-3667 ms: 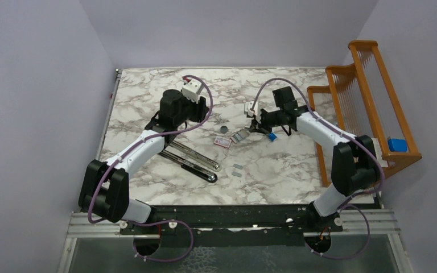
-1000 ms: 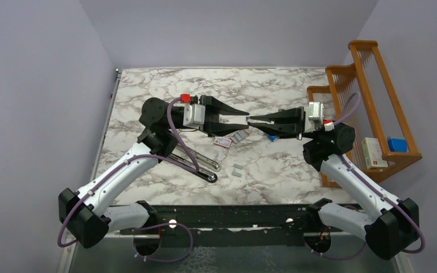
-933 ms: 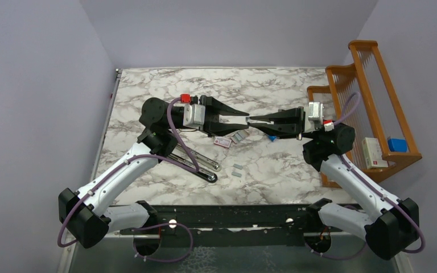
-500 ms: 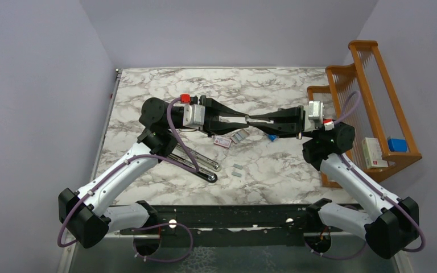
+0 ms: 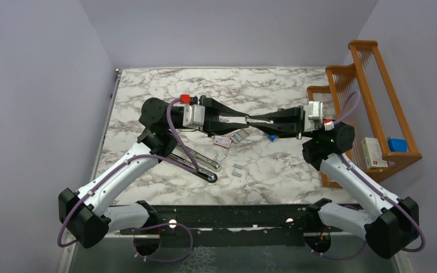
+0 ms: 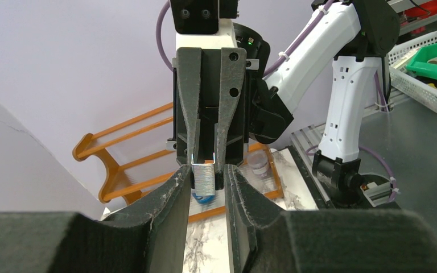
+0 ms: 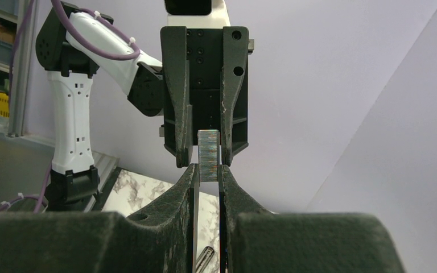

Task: Load the staples into the stapler
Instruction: Pick up the staple from the center of the board.

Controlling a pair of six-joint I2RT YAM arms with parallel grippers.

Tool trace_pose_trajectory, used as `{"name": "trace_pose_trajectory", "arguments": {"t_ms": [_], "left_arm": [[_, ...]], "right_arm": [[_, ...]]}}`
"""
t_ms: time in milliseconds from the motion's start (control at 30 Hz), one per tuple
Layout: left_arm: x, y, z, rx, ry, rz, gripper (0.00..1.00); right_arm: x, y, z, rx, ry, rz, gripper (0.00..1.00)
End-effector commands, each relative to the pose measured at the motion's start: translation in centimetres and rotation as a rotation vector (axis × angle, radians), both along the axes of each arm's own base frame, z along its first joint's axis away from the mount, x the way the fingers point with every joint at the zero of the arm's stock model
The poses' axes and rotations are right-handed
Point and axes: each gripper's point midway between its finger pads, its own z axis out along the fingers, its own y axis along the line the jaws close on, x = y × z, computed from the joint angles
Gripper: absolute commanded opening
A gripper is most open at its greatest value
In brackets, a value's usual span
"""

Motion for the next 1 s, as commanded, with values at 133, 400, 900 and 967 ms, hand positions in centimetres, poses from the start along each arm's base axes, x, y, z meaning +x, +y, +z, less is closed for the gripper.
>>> {"name": "trace_pose_trajectory", "arguments": {"t_ms": [133,400,900,967], "left_arm": [[-1.18,0.5,1.66,-0.036,-0.065,-0.02,0.31],[-1.12,0.56,1.73,-0.04,-0.063,-0.011,0.35],[-1.11,0.57,1.81,-0.042,-0.064,-0.01,0.3],[-1.14,0.6,1.78,-0.042,-0.064,-0.01,0.28]], "right_arm": [[-0.67,0.07,0.62,0.003,-0.036,0.018,0.17],[-0.71,0.17,0.39,-0.004,-0.033,0.024,0.17],[-0.57,0.29,0.03,-0.009,-0.027,0.024,0.17],[-0.56,0.28,-0.02,-0.009,-0.026,0.024,0.17]]}}
